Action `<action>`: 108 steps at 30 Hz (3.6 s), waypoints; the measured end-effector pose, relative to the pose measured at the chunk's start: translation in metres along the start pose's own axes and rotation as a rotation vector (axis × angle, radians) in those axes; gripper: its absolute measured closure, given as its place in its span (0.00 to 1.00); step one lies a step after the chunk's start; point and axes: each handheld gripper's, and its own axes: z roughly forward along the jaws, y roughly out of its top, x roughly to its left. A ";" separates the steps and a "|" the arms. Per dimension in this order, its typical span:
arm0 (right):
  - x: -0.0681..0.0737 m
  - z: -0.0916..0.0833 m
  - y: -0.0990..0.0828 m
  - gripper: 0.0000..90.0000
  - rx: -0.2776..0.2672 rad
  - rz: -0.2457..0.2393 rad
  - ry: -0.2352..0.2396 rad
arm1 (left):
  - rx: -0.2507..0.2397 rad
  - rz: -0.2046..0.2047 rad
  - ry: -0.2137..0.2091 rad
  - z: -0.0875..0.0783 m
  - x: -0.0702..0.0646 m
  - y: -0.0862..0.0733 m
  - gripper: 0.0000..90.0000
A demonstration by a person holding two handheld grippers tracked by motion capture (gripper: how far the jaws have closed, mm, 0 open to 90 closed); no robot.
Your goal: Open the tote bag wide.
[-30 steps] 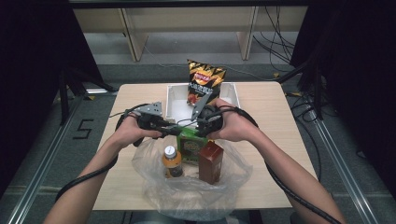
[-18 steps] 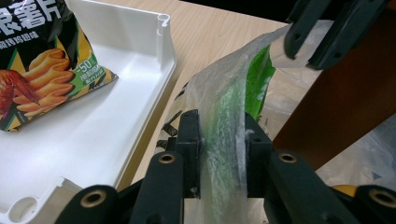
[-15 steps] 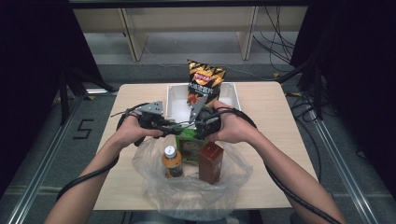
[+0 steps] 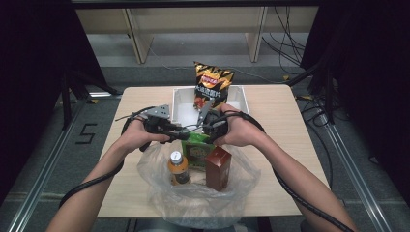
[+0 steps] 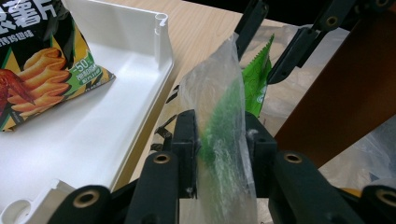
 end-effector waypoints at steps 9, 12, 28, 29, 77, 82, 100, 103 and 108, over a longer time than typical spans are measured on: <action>-0.006 0.005 0.000 0.94 0.015 0.029 0.019 | -0.023 -0.009 0.021 -0.006 0.002 0.002 0.70; -0.007 0.006 -0.001 1.00 0.013 0.037 0.027 | -0.040 -0.028 0.043 -0.012 0.002 0.002 0.64; -0.009 0.003 -0.006 1.00 0.003 0.036 0.035 | -0.106 -0.132 0.094 -0.023 0.016 -0.012 0.79; -0.008 0.003 -0.006 1.00 0.002 0.033 0.037 | -0.105 -0.138 0.099 -0.022 0.017 -0.013 0.81; -0.034 -0.101 0.000 1.00 -0.285 0.067 -0.087 | 0.080 -0.240 0.196 0.029 0.033 -0.064 0.95; -0.036 -0.110 0.001 1.00 -0.307 0.080 -0.099 | 0.074 -0.233 0.196 0.030 0.033 -0.063 0.94; -0.059 -0.089 -0.007 1.00 -0.265 0.137 -0.135 | -0.081 -0.263 0.260 -0.009 0.023 -0.049 0.59; -0.065 -0.086 -0.006 1.00 -0.265 0.128 -0.148 | -0.113 -0.269 0.285 -0.021 0.020 -0.046 0.51; -0.071 -0.080 -0.005 1.00 -0.262 0.156 -0.149 | -0.144 -0.300 0.322 -0.042 0.012 -0.048 0.44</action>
